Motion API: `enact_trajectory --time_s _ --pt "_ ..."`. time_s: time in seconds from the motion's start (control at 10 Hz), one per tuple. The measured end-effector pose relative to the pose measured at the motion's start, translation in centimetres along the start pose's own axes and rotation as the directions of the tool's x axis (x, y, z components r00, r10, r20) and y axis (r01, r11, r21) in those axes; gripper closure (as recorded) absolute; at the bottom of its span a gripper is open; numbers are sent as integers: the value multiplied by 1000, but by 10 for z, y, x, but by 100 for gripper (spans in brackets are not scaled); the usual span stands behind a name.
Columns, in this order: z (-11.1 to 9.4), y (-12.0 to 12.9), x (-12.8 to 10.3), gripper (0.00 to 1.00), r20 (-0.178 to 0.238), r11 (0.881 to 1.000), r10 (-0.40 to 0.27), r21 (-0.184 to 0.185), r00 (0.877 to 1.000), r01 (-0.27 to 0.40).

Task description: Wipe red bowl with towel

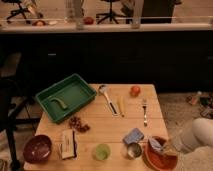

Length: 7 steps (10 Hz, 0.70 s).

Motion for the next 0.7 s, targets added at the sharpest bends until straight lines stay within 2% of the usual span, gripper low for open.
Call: enact_trajectory --time_s 0.4,0.7 --pt "10 5 -33 100 29 998 -59 -12 998 59" --pt "4 30 -34 100 53 998 -65 -13 996 66"
